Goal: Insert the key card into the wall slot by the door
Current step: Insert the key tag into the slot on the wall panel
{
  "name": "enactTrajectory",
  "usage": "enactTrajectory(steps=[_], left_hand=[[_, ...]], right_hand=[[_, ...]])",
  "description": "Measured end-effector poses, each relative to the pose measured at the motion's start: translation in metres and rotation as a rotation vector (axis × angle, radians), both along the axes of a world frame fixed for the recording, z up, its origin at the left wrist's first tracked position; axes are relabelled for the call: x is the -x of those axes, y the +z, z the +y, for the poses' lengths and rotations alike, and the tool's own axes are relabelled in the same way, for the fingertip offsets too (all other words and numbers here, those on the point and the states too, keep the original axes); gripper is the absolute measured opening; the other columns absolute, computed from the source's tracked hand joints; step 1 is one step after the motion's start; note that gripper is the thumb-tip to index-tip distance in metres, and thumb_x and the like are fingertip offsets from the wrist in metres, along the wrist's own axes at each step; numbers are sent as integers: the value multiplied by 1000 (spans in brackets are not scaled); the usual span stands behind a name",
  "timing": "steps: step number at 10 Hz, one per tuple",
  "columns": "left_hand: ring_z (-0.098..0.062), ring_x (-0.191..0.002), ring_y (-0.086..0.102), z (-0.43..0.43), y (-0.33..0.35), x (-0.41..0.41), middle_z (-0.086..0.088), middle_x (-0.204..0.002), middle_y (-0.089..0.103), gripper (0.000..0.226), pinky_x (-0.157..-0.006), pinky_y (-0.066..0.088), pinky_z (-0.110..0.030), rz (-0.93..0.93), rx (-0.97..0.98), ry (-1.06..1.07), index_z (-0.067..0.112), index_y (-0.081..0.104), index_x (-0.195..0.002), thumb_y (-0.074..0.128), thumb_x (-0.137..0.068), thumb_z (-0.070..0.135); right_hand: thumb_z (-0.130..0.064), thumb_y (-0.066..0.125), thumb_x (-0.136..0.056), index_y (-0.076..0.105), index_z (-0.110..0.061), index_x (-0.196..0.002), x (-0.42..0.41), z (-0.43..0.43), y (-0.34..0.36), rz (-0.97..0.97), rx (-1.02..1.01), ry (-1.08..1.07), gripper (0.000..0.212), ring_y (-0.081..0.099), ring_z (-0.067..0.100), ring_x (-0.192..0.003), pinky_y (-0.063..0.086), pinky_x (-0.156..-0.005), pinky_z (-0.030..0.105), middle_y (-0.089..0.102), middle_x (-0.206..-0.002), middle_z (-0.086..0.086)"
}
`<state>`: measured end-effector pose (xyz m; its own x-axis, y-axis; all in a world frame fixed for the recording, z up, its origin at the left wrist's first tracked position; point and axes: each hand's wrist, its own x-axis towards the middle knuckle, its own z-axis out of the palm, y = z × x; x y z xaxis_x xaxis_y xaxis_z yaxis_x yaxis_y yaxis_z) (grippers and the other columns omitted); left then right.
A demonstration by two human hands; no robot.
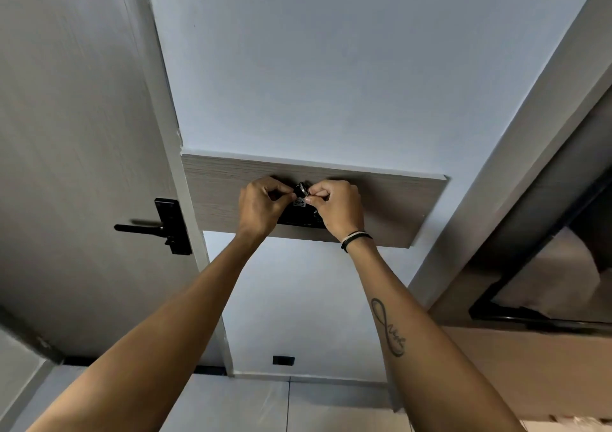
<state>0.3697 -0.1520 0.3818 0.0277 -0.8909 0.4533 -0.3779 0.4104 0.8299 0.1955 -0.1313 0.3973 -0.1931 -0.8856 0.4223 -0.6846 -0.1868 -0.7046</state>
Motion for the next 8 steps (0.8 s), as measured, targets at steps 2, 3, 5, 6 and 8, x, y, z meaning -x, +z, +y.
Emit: enactTrajectory(steps=[2, 3, 5, 6, 8], left_hand=[[-28, -80, 76, 2, -5, 4, -5, -87, 82, 3, -76, 60, -51, 6, -19, 21, 13, 87, -88, 87, -86, 14], [-26, -82, 78, 1, -5, 3, -4, -89, 84, 5, -78, 61, -49, -5, -21, 23, 12, 87, -90, 87, -86, 16], [-24, -82, 77, 4, -5, 5, -4, -93, 84, 9, -80, 63, -48, -47, 4, 41, 11, 87, -96, 86, -88, 14], [-24, -87, 78, 7, -3, 3, -7, -99, 84, 13, -83, 64, -48, -108, 33, 46, 10, 87, -102, 84, -90, 12], [-26, -86, 75, 12, -7, -9, -8, -108, 83, 18, -79, 63, -42, -245, 87, 77, 11, 85, -112, 78, -95, 11]], right_hand=[[-19, 84, -85, 82, -15, -94, -5, 3, -2, 21, 8, -30, 10, 78, 16, -83, 64, -78, 36, 83, -92, 2], [-19, 85, -84, 82, -15, -93, -3, 3, -1, 20, 0, -30, 10, 78, 15, -83, 64, -77, 36, 83, -92, 2], [-19, 84, -85, 82, -16, -94, -4, 4, -1, 10, -14, -33, 9, 77, 16, -82, 65, -77, 37, 83, -91, 1], [-18, 82, -86, 81, -18, -96, -5, 7, -1, 4, -19, -28, 9, 76, 14, -81, 64, -77, 37, 83, -90, -1], [-23, 79, -90, 80, -18, -106, -2, 17, -5, 47, 1, -33, 17, 70, 12, -77, 63, -78, 34, 83, -95, -2]])
